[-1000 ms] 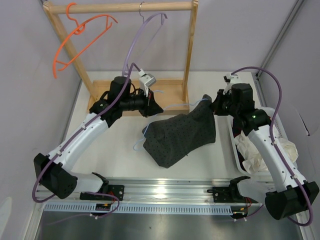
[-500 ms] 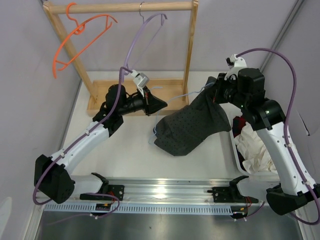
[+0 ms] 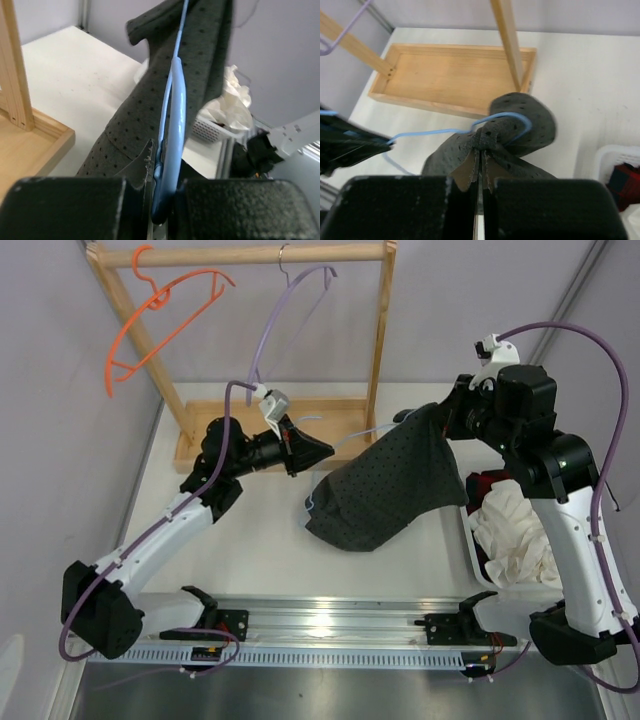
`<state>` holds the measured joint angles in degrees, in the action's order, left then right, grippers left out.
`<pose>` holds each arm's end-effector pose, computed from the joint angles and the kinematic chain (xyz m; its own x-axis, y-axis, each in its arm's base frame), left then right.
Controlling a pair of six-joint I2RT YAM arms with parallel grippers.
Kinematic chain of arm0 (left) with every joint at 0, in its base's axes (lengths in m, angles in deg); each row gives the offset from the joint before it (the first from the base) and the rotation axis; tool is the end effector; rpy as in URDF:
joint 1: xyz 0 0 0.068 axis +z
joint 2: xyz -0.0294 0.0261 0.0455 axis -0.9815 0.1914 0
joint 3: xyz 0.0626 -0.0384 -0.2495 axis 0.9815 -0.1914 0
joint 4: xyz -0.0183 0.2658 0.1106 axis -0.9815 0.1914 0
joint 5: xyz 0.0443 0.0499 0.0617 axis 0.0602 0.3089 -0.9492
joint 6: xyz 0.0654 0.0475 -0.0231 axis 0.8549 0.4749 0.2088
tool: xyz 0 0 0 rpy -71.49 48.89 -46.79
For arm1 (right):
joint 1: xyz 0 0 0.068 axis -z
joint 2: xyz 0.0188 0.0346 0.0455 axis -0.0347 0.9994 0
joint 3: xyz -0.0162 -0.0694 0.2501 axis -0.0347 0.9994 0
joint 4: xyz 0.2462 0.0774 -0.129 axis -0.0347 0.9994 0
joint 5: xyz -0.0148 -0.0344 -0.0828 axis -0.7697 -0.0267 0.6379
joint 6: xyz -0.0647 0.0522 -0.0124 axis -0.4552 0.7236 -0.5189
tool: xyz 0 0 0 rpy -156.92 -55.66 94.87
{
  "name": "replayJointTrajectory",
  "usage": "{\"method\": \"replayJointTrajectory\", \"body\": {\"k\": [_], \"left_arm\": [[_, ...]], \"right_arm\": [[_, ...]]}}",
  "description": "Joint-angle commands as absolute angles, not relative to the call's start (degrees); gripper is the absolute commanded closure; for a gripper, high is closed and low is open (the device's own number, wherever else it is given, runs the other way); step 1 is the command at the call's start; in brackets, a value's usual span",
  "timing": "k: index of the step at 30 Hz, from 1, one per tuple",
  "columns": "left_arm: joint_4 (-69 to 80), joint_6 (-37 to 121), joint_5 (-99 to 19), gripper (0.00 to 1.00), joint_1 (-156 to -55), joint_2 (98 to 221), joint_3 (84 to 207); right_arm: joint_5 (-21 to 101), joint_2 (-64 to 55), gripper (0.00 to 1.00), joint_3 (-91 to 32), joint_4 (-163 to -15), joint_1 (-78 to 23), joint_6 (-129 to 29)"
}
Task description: Place the skirt on the hanger
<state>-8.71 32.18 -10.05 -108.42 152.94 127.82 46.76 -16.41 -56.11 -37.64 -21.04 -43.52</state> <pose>0.2744 -0.2075 0.3426 -0.3099 -0.1529 -0.9384 0.8729 0.3454 -0.3445 0.2466 0.1061 0.4975 -0.3911 0.0821 -0.9167 -0.3237 0.9201 0.2205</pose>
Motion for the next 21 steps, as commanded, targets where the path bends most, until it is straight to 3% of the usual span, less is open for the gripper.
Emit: {"method": "replayJointTrajectory", "body": {"k": [1,4,8,12,21], "left_arm": [[-4.33,34.04,-2.77,1.00,-107.53,149.00,133.18],[-5.65,33.24,-5.44,1.00,-107.18,142.15,130.80],[2.26,35.08,-2.46,1.00,-105.60,142.67,136.43],[-1.16,31.40,-1.33,1.00,-103.84,139.32,135.20],[19.92,36.84,-6.85,1.00,-104.37,149.25,147.15]], "right_arm": [[49.84,-15.97,1.00,-56.07,-38.96,-18.23,-44.86],[49.76,-14.66,1.00,-53.88,-39.14,-16.30,-45.39],[52.21,-14.92,1.00,-50.71,-40.54,-13.93,-45.22],[50.90,-13.78,1.00,-49.83,-40.89,-9.09,-45.92],[42.99,-13.25,1.00,-47.10,-45.28,-10.56,-45.66]]}}
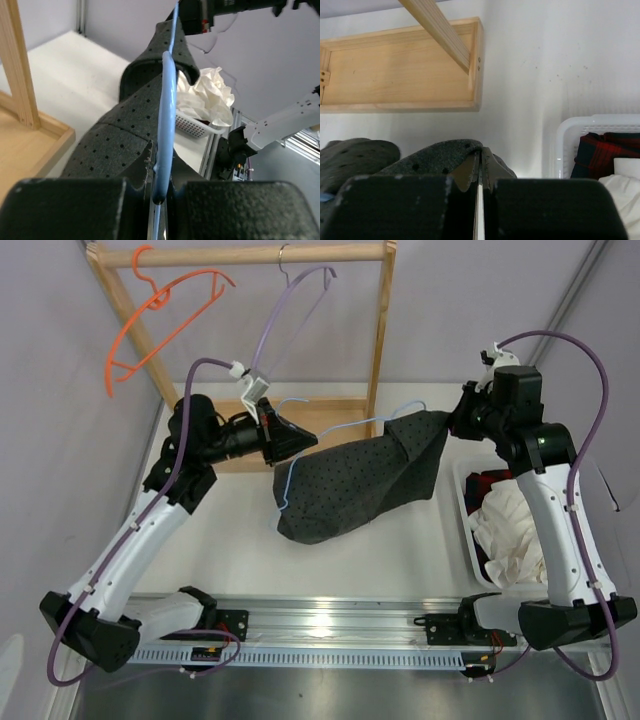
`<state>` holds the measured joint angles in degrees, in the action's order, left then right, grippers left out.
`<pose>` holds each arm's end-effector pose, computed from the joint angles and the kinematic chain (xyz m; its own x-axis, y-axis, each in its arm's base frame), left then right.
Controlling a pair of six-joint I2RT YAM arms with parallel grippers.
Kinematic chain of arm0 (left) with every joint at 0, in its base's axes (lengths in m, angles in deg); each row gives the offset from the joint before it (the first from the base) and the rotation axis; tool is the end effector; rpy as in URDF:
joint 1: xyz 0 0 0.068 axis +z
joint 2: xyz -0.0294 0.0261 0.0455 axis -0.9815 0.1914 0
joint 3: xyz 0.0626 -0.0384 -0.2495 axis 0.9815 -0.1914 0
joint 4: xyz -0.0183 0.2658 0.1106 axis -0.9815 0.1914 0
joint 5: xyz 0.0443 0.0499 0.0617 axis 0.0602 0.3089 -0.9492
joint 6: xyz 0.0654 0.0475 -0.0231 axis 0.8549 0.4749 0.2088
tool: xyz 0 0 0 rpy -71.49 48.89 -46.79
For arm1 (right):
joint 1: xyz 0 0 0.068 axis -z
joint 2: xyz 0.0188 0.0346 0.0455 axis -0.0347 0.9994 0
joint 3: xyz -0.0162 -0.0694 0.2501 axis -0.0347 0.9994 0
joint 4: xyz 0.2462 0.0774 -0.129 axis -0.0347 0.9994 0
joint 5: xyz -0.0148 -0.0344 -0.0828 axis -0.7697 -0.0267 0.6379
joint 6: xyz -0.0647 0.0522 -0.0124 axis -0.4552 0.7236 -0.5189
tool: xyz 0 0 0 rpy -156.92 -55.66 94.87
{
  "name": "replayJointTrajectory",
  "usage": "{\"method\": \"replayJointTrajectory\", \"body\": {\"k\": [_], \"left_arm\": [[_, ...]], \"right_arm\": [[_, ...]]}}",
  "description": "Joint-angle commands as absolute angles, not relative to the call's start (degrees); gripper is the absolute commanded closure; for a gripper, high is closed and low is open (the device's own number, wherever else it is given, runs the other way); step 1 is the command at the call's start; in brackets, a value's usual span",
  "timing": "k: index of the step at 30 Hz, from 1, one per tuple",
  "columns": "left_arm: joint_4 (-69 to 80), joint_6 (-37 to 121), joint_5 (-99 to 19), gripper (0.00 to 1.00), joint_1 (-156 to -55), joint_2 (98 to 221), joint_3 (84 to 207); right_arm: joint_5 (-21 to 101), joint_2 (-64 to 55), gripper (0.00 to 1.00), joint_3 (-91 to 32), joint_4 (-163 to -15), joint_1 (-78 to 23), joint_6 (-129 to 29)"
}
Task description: Place the skirt on the hanger
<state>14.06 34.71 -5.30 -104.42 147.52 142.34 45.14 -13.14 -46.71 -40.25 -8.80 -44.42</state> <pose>0.2508 -0.1752 0.4226 -0.3139 -0.1114 -0.9429 0.8765 0.3478 -0.3329 0.3038 0.0612 0.4304 -0.5209 0.1176 -0.8455 -0.1160 0.9715 0.2066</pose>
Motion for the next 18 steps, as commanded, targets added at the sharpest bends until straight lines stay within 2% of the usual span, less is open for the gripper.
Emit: {"method": "replayJointTrajectory", "body": {"k": [1,10,18], "left_arm": [[20.98,37.37,-7.91,1.00,-104.45,149.60,147.41],[21.52,35.88,-13.71,1.00,-106.47,156.98,149.79],[30.56,38.43,-21.28,1.00,-107.71,162.70,156.38]], "right_arm": [[43.16,-13.42,1.00,-47.19,-45.99,-12.06,-45.66],[44.03,-17.20,1.00,-47.45,-46.79,-28.14,-43.11],[45.35,-18.52,1.00,-49.38,-45.65,-30.27,-42.85]]}}
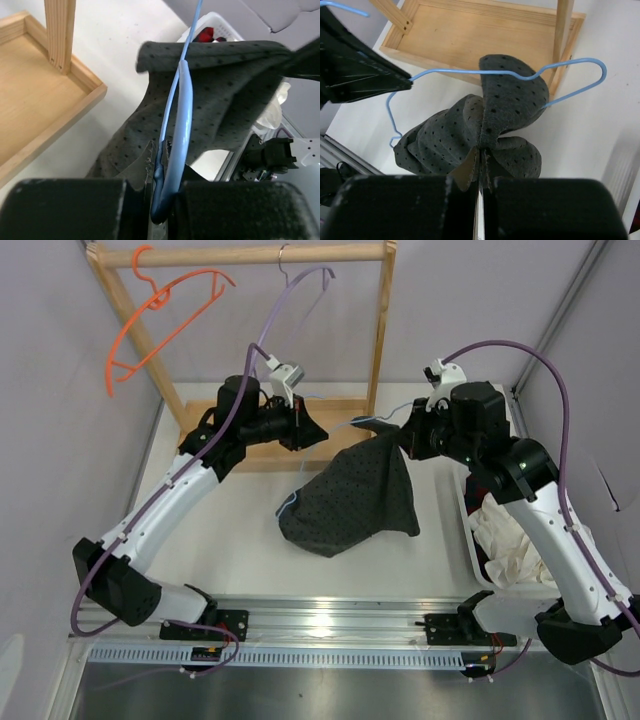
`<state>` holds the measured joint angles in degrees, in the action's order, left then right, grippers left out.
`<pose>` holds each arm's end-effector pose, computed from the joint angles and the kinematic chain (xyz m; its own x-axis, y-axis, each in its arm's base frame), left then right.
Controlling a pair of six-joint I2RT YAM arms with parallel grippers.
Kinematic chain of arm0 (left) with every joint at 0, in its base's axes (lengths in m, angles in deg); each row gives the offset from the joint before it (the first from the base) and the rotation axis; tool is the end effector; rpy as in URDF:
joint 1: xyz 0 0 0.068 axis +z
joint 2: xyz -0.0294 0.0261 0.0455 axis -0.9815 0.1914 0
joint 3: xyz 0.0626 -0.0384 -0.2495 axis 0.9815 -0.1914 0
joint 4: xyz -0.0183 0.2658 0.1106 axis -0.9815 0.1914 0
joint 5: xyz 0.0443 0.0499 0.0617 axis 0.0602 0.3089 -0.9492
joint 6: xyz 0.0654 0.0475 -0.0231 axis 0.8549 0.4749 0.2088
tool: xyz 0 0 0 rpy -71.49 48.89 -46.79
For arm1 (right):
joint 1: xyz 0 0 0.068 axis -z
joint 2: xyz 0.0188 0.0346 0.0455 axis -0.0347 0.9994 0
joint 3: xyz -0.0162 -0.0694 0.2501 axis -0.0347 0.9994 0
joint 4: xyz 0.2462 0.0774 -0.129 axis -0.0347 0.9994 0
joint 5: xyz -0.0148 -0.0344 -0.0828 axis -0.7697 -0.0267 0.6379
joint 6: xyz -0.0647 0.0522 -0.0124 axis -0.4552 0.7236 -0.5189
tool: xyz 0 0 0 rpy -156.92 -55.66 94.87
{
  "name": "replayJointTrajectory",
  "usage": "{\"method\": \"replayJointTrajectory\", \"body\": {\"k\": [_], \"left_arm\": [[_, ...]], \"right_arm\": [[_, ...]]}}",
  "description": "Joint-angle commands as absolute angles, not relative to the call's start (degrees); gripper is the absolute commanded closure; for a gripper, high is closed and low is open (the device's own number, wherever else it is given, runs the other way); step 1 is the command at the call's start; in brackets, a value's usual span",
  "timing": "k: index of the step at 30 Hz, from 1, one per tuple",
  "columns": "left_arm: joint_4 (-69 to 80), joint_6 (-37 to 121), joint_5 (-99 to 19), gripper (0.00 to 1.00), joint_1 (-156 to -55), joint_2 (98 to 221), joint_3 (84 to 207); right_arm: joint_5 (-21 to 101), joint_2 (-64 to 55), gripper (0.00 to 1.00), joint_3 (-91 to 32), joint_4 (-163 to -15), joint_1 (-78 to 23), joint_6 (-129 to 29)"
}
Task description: Place the skirt on the hanger
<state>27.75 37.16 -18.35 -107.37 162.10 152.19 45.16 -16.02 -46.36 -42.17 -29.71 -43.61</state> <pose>0.3081 -0.2086 0.3779 -0.5126 -0.0002 -0.8586 0.7121 0.5587 -0.4252 0.2504 0.1585 0.4468 -0.4780 -0.0286 -0.8779 -0.4619 0.8583 0.2236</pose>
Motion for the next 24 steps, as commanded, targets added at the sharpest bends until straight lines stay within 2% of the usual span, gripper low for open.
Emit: {"method": "replayJointTrajectory", "body": {"k": [1,4,11,19,24], "left_arm": [[30.65,38.60,-20.93,1.00,-107.71,162.61,156.12],[27.41,37.81,-19.78,1.00,-108.06,158.94,153.31],[32.94,36.68,-16.80,1.00,-108.06,157.43,157.87],[31.90,33.95,-13.73,1.00,-108.85,157.17,155.51],[33.73,33.94,-13.98,1.00,-111.22,157.16,156.20]], "right_arm": [[47.36,-18.08,1.00,-49.82,-44.94,-30.27,-43.37],[50.19,-15.18,1.00,-50.18,-42.65,-29.74,-44.60],[48.35,-13.95,1.00,-47.02,-44.85,-24.56,-44.52],[46.94,-11.40,1.00,-47.72,-46.78,-26.13,-43.99],[50.36,-10.35,1.00,-45.79,-47.84,-26.49,-43.73]]}}
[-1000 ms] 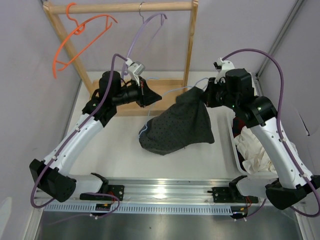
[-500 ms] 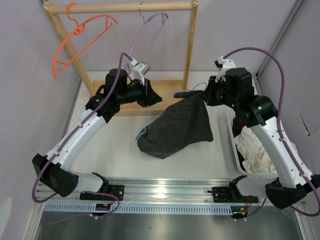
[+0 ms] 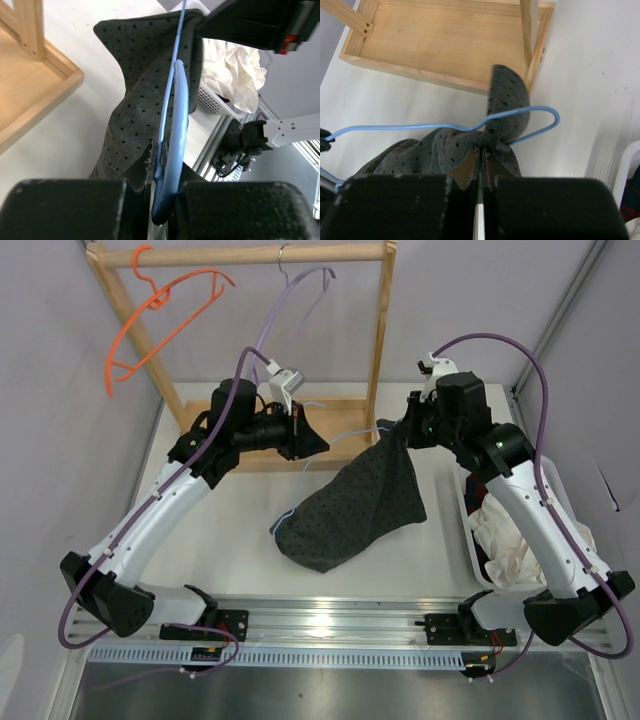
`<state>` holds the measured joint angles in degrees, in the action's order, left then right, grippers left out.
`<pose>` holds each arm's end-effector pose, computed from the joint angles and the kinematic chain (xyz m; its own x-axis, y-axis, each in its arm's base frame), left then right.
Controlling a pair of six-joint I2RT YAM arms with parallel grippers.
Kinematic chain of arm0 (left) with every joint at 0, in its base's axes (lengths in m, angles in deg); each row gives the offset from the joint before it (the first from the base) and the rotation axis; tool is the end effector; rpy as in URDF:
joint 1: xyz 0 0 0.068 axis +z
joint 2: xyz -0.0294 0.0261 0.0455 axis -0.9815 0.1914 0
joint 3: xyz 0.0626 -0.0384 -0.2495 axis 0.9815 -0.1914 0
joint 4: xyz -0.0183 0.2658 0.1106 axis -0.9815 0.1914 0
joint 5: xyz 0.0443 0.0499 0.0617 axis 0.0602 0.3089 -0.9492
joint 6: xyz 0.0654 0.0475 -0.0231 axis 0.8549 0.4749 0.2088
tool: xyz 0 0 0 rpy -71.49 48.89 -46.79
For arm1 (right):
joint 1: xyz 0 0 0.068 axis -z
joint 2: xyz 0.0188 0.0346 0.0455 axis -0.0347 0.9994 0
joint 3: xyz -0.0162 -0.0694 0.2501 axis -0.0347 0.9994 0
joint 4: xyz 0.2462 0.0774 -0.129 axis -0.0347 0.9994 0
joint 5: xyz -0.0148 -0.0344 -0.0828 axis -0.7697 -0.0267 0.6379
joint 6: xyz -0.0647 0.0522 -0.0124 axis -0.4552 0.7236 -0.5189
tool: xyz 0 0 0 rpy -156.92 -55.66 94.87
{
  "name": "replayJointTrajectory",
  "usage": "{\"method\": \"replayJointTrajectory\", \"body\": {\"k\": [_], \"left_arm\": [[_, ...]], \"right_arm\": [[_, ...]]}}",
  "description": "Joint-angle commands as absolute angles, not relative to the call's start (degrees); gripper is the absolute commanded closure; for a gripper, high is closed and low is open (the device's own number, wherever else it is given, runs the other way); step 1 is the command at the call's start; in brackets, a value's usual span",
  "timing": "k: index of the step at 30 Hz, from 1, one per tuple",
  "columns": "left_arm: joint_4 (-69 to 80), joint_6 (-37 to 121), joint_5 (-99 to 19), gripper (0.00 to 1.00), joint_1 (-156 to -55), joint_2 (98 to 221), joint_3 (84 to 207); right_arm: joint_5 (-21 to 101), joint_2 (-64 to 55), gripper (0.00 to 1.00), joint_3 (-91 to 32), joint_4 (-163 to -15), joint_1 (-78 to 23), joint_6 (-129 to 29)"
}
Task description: Place the skirt on the hanger
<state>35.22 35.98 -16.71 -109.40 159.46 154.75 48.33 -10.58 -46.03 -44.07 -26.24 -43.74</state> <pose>0.2814 -0.2103 0.3949 -0.5596 0.0312 -0.8282 0.7170 0.5193 -0.4650 0.2907 0.1551 0.4212 -0.5199 -0.0239 -0.8539 -0.3560 0.9147 0.1911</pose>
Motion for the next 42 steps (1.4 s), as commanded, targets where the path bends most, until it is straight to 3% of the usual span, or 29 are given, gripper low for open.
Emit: {"method": "replayJointTrajectory", "body": {"k": [1,10,23,36,40,42], "left_arm": [[34.17,33.86,-14.16,1.00,-111.31,156.99,156.46],[39.70,33.33,-12.23,1.00,-111.40,153.21,159.54],[44.28,34.82,-15.30,1.00,-113.77,156.45,161.03],[47.61,34.56,-15.39,1.00,-117.73,158.31,168.77],[50.59,35.26,-13.28,1.00,-117.73,158.48,170.79],[51.66,35.87,-13.98,1.00,-117.73,158.74,171.23]], "right_arm": [[51.41,-10.00,1.00,-45.87,-47.40,-26.05,-43.81],[56.70,-10.08,1.00,-44.82,-46.96,-20.25,-43.29],[48.27,-14.39,0.99,-43.23,-51.88,-24.46,-40.91],[54.14,-10.97,0.99,-44.99,-47.41,-22.10,-41.88],[53.89,-10.52,0.95,-43.50,-48.19,-20.34,-41.35],[53.10,-11.22,0.85,-43.06,-49.77,-20.77,-40.83]]}}
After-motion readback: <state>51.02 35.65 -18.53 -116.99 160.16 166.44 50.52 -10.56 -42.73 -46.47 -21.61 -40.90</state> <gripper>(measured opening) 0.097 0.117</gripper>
